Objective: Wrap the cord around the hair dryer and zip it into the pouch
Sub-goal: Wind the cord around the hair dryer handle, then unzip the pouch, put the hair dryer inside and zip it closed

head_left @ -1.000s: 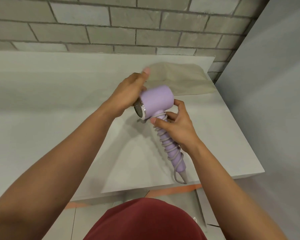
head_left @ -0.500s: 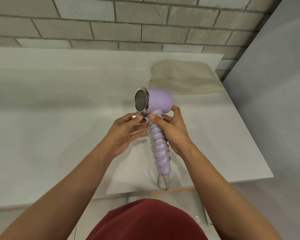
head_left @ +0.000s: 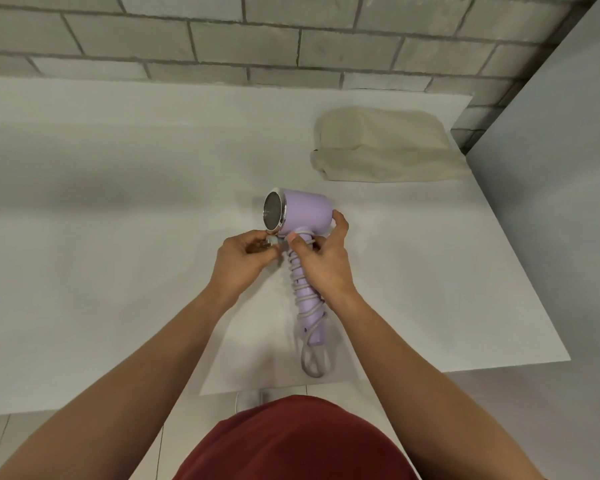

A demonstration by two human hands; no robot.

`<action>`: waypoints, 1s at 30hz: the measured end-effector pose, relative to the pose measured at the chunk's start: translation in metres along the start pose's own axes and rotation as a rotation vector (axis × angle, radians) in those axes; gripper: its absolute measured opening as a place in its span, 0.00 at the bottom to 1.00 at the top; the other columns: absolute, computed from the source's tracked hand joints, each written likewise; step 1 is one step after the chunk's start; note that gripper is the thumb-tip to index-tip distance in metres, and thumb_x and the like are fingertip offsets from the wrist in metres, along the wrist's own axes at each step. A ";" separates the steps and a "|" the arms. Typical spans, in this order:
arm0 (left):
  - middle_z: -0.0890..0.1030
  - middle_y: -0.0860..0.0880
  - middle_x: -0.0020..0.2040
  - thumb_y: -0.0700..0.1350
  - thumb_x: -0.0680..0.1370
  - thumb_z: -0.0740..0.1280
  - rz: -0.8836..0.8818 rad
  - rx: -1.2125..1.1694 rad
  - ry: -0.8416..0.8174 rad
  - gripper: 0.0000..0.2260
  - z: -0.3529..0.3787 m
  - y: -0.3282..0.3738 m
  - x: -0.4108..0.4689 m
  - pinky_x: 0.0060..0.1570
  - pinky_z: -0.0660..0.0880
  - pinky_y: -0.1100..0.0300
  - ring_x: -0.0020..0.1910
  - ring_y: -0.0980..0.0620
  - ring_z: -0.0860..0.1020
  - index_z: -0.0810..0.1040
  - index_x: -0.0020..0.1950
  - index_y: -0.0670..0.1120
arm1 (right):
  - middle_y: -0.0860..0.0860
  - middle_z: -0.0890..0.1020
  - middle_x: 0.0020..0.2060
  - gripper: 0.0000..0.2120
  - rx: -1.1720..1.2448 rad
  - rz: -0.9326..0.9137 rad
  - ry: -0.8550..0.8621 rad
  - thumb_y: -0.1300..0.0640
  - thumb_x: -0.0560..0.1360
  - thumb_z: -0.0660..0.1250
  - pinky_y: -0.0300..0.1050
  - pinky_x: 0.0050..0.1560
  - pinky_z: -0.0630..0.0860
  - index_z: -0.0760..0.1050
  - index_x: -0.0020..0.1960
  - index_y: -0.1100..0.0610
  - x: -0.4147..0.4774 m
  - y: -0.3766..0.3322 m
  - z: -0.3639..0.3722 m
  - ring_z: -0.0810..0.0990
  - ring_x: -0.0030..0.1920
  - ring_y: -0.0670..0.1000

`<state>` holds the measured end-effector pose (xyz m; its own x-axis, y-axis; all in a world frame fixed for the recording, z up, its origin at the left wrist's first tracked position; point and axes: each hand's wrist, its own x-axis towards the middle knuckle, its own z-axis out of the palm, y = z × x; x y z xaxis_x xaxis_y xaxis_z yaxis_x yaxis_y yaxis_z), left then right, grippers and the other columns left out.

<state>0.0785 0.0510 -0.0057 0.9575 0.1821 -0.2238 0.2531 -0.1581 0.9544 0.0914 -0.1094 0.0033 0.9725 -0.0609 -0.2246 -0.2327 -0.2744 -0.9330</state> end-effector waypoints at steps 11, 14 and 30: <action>0.86 0.48 0.40 0.49 0.75 0.76 0.101 0.393 -0.001 0.08 -0.015 -0.008 0.040 0.52 0.79 0.54 0.43 0.50 0.83 0.87 0.53 0.50 | 0.45 0.81 0.46 0.20 -0.225 -0.071 -0.017 0.40 0.78 0.72 0.27 0.38 0.70 0.68 0.61 0.47 0.023 -0.005 0.015 0.80 0.44 0.41; 0.85 0.46 0.44 0.48 0.75 0.76 0.164 0.468 0.014 0.10 -0.016 -0.012 0.044 0.52 0.77 0.57 0.46 0.48 0.83 0.87 0.54 0.48 | 0.42 0.82 0.51 0.17 -0.227 -0.073 -0.065 0.41 0.78 0.71 0.26 0.47 0.71 0.71 0.63 0.44 0.021 -0.002 0.008 0.80 0.50 0.38; 0.78 0.39 0.46 0.45 0.77 0.73 0.379 0.740 0.001 0.09 -0.018 -0.018 0.050 0.42 0.70 0.59 0.42 0.38 0.80 0.84 0.45 0.39 | 0.52 0.85 0.60 0.23 -0.279 -0.072 0.062 0.40 0.82 0.66 0.46 0.65 0.77 0.72 0.76 0.42 -0.002 0.008 0.022 0.82 0.60 0.52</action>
<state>0.1194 0.0803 -0.0305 0.9961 -0.0113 0.0873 -0.0607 -0.8064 0.5883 0.0877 -0.0906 -0.0094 0.9870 -0.0876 -0.1348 -0.1607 -0.5332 -0.8306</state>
